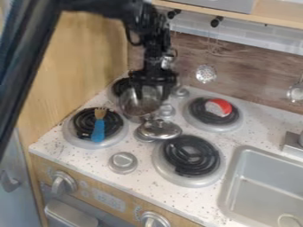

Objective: Move the silver pot to the upper left stove

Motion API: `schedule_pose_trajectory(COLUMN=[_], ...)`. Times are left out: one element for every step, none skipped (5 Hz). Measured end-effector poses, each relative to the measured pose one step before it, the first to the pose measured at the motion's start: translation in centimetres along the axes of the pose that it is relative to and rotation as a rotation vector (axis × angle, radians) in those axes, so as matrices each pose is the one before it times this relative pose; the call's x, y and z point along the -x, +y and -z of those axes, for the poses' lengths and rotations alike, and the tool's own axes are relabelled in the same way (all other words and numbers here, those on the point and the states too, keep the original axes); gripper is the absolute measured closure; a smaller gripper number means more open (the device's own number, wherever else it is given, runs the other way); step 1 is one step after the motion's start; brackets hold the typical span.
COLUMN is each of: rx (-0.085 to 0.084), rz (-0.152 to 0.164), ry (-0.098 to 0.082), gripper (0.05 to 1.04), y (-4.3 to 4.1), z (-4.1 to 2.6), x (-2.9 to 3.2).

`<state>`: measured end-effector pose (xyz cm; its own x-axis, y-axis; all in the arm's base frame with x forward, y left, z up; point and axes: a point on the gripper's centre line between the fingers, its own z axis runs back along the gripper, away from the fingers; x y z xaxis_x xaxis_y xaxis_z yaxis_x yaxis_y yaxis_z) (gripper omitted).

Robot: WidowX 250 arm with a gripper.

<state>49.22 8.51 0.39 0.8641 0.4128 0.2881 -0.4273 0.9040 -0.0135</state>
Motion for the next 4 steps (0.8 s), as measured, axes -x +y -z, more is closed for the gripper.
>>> schedule_pose_trajectory(rx=[-0.0065,0.035,0.0011,0.0041], rz=[0.0488,0.0411,0.0599,0.0317], ry=[0.0162,0.057,0.1175,0.0037], gripper=[0.077,0.085,0.085,0.085], y=[-0.28,-0.677,-0.223,0.049], z=[-1.456,-0.521,-0.051,-2.021], x=[0.525,1.047,2.579,1.807])
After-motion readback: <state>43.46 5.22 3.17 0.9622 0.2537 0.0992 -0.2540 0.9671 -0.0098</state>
